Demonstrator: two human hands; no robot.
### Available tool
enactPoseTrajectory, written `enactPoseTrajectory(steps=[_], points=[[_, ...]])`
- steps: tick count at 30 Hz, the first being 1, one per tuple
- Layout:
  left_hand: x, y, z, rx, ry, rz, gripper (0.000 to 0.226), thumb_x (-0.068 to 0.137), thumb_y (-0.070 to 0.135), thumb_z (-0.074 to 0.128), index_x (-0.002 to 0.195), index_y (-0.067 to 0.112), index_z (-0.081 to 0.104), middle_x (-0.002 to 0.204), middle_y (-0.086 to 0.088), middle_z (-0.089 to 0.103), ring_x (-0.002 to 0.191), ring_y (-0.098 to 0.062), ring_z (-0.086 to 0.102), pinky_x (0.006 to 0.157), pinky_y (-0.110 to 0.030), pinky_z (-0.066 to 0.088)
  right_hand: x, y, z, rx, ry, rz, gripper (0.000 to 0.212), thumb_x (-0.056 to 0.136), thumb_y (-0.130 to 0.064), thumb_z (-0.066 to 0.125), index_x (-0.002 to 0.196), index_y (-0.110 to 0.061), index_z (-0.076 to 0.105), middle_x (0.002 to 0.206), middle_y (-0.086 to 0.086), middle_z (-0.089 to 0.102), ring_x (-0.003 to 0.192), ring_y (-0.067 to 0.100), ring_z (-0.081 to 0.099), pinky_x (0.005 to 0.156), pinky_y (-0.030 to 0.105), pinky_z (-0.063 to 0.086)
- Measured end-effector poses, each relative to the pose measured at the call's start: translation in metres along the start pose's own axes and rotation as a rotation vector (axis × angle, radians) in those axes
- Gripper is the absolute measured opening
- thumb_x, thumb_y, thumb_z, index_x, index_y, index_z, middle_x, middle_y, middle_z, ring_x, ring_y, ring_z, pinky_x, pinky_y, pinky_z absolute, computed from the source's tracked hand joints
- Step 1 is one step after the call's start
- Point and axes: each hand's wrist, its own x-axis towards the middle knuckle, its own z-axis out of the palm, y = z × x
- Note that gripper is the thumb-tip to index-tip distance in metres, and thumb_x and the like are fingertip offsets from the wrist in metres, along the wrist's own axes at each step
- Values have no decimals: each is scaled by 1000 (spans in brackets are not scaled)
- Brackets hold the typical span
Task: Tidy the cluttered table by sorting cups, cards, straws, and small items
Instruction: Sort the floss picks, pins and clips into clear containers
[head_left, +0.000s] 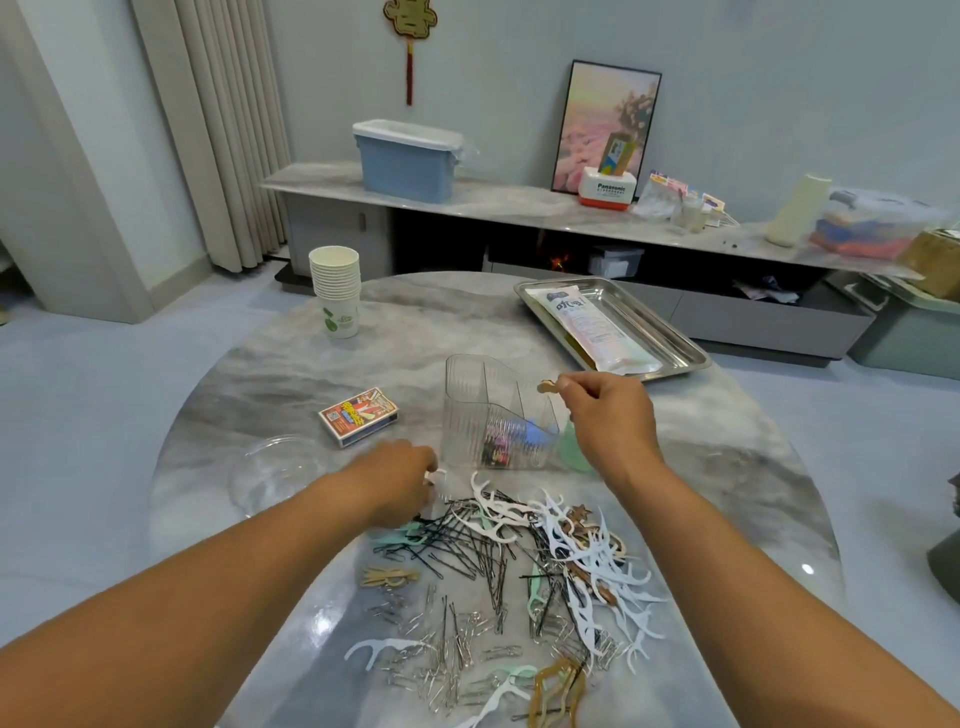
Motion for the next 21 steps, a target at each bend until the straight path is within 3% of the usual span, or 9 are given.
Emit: enactPoseTrajectory(steps=[3,6,9,11,14,17,18,21], points=[[-3,2,28,36,5,1,50,105,47,37,150,25,34,153,-9,34,137,-30,36,112,-46,34,7,7,19,-84,-44,-28,23,102,-23,59,111,-9,76,78,5,66,63,12,46,60,27,37],[-10,10,54,-31,70,-74,59,105,54,20,158,29,13,167,-11,1,154,-30,-1,124,-51,3,8,7,32,-181,-127,-61,32,103,-26,58,130,-13,69,117,4,73,96,15,64,85,28,48],[-14,16,74,-77,160,-80,67,101,63,9,160,33,0,168,-5,-14,153,-23,-20,122,-48,-13,4,6,37,-234,-252,-74,43,104,-35,55,142,-16,59,141,1,62,128,18,57,106,30,41],[-15,19,81,-92,192,-12,68,99,65,6,160,36,-3,168,0,-14,152,-17,-21,122,-44,-15,3,6,31,-225,-238,-80,40,104,-34,54,140,-19,60,138,0,64,124,17,60,106,31,43],[-19,35,84,-118,191,144,66,99,66,6,159,39,-4,167,6,-14,151,-11,-20,123,-39,-14,2,10,11,-314,-154,-7,22,101,-23,56,117,-22,72,115,0,73,98,16,67,93,36,54],[-21,61,89,-119,138,282,62,100,66,10,157,45,-5,167,8,-16,151,-10,-20,124,-39,-13,-7,19,-16,-552,-340,116,17,97,-16,63,110,-20,73,114,3,72,99,19,67,92,39,56],[-20,67,91,-116,130,315,62,100,67,11,157,47,-5,167,9,-16,151,-10,-20,124,-40,-13,-13,22,-24,-636,-447,148,24,94,-15,68,117,-20,71,123,4,69,105,20,66,92,36,55],[-14,85,92,-61,129,413,62,99,69,14,156,51,-4,166,9,-19,150,-9,-24,123,-44,-14,-31,38,-44,-841,-725,204,75,82,-22,83,148,-29,48,149,5,45,123,25,58,91,31,52]])
